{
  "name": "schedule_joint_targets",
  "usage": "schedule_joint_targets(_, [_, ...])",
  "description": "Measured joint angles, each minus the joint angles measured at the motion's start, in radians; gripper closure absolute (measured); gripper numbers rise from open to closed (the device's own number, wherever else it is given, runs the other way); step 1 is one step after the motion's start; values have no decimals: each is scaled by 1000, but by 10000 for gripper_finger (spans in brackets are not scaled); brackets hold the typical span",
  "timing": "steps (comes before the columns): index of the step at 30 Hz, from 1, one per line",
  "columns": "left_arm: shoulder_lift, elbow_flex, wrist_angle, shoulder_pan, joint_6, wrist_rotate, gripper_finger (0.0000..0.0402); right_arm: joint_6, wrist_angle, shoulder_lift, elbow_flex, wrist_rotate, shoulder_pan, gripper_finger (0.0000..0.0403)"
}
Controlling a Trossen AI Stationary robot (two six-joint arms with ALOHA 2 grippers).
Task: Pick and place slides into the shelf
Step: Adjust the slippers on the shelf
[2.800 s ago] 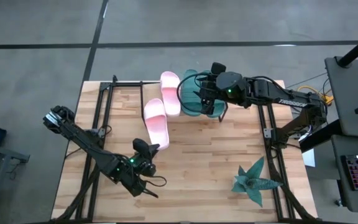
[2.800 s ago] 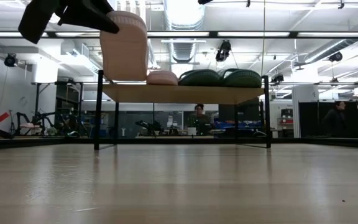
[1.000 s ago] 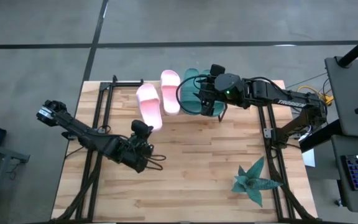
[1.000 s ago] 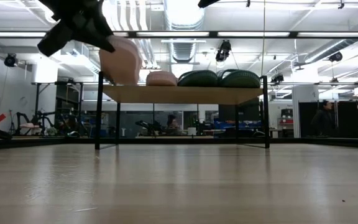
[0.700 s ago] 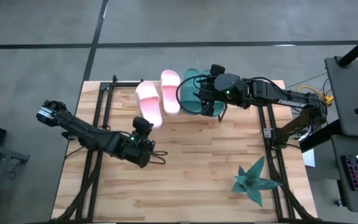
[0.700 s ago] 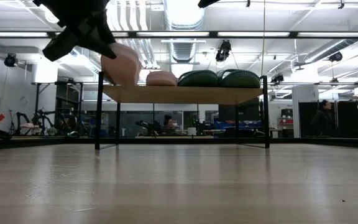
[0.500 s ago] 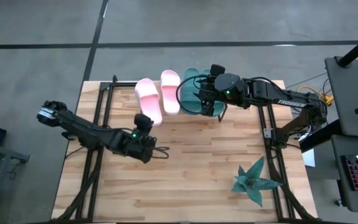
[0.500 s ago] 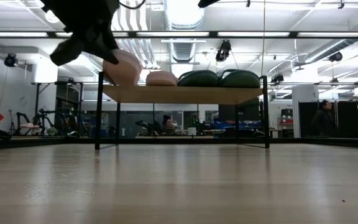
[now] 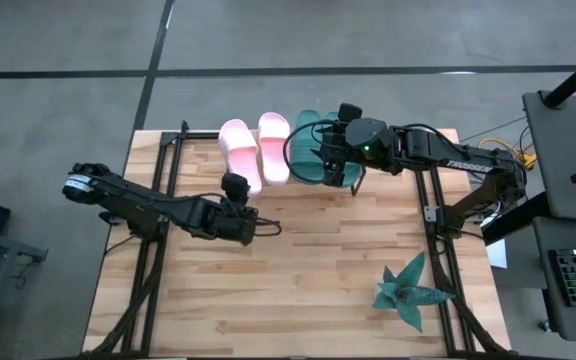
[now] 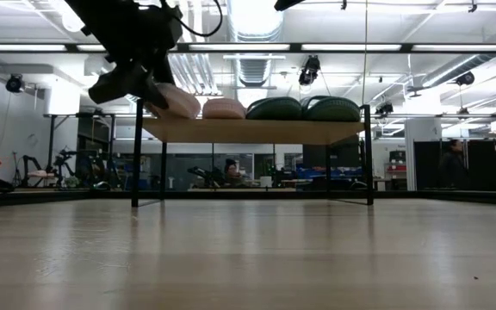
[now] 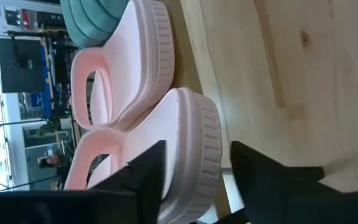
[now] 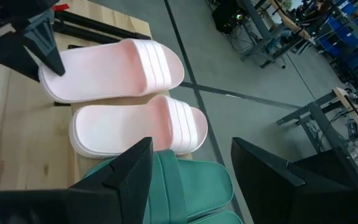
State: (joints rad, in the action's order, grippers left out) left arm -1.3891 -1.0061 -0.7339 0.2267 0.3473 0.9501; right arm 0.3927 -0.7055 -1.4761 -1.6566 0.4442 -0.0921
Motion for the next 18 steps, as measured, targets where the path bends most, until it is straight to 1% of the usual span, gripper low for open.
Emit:
schedule_joint_targets(5, [0,0,1,2,-1,-6,169,1,0,0,0,0,0,195])
schedule_joint_targets(7, [0,-11,-2,6,-12,-40,146,1,0,0,0,0,0,195])
schedule_joint_targets(9, [1,-34,-4,9,-63,-99,127,1,0,0,0,0,0,195])
schedule_joint_targets(11, [9,-57,-19,10,-118,-155,113,1,0,0,0,0,0,195])
schedule_joint_targets(13, [19,-79,-47,13,-174,-188,104,1,0,0,0,0,0,195])
schedule_joint_targets(18, [49,-156,-219,51,-403,-246,97,1,0,0,0,0,0,195])
